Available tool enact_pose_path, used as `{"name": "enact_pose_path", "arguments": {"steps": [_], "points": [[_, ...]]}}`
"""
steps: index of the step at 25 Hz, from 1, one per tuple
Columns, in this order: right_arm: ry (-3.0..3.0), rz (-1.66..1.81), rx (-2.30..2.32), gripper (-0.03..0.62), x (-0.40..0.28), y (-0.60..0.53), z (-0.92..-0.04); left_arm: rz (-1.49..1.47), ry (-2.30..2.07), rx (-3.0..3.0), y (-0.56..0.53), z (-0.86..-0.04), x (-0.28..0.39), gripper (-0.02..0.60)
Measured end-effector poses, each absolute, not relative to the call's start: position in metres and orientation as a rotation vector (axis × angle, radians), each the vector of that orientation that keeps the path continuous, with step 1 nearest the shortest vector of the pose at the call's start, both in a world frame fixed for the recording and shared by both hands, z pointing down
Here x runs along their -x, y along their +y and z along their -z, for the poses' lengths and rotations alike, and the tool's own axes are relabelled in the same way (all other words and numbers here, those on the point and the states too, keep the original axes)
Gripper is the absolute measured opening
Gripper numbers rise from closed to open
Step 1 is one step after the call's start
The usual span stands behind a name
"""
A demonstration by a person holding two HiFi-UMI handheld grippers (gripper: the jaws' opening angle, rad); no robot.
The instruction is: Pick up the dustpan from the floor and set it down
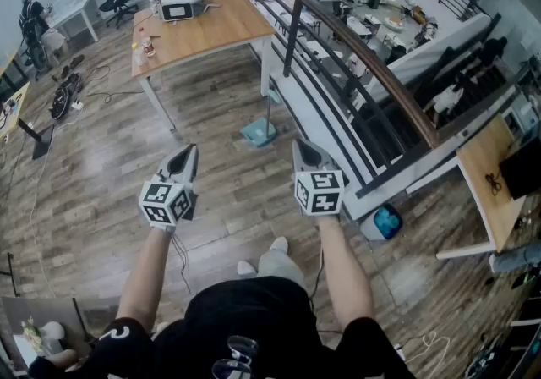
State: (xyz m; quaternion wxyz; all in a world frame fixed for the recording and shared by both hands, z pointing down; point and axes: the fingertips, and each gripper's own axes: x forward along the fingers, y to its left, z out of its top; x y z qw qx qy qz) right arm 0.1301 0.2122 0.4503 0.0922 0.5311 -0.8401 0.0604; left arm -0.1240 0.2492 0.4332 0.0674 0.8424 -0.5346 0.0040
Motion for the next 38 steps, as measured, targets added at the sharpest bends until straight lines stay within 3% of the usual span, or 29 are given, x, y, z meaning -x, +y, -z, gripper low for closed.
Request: {"name": "enact_pose_path", "arguments": {"steps": [22,38], "points": [[-2.496,-0.210,-1.616,-0.011,-0.129,0.173,-0.451,-0.017,-1.580,-2.555,0.200,-0.437,0.120,-0.003],[-2.506,-0.232,-1.600,-0.011,-0.120,-0.051,-0.452,-0.070,-1.579,-2.546,-0.021,-0.438,0.124,-0.003]]}}
